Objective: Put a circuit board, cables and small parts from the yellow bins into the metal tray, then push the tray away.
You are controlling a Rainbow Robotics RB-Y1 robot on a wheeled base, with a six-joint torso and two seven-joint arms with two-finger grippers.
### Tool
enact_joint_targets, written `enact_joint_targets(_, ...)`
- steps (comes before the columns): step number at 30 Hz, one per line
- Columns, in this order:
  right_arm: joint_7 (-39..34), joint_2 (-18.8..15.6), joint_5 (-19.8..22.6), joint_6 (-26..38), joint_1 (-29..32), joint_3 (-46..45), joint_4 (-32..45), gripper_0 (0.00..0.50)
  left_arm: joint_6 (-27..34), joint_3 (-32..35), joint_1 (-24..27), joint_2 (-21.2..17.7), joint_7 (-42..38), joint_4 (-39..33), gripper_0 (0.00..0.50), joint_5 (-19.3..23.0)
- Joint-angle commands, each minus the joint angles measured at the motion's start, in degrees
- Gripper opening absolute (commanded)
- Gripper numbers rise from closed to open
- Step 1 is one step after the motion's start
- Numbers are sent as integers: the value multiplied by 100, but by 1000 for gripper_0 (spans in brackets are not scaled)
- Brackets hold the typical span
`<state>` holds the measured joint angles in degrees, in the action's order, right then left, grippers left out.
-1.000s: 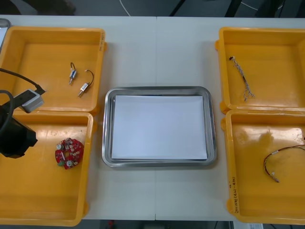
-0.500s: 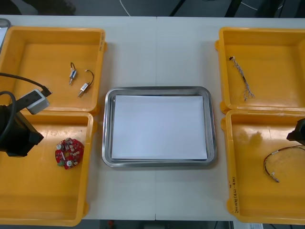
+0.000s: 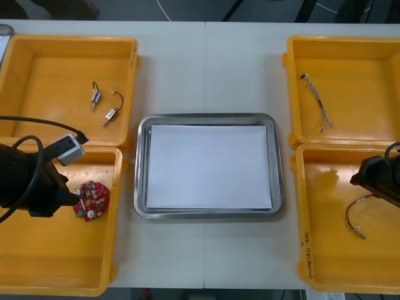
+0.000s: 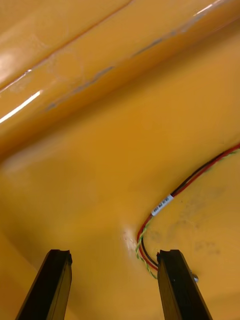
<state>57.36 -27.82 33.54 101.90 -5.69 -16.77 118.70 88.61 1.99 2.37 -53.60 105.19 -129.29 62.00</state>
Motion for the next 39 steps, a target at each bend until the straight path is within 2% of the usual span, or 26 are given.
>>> enact_joint_targets(1,-93,66,-93,-258,-90,218,-171,500,-283,-243,-220,-318,177,-79,500,-100)
enact_joint_targets(16,-23,66,-216,-671,156,438,-532,500,-934,-700,-431,-502,336,-26,500,-381)
enact_joint_targets(25,-32,66,-207,-786,394,499,-532,500,-1944,-1139,-598,-573,494,440,500,-504)
enact_joint_targets(39,-84,66,-251,-1234,473,613,-910,500,-2463,-1456,-756,-590,573,615,500,-654)
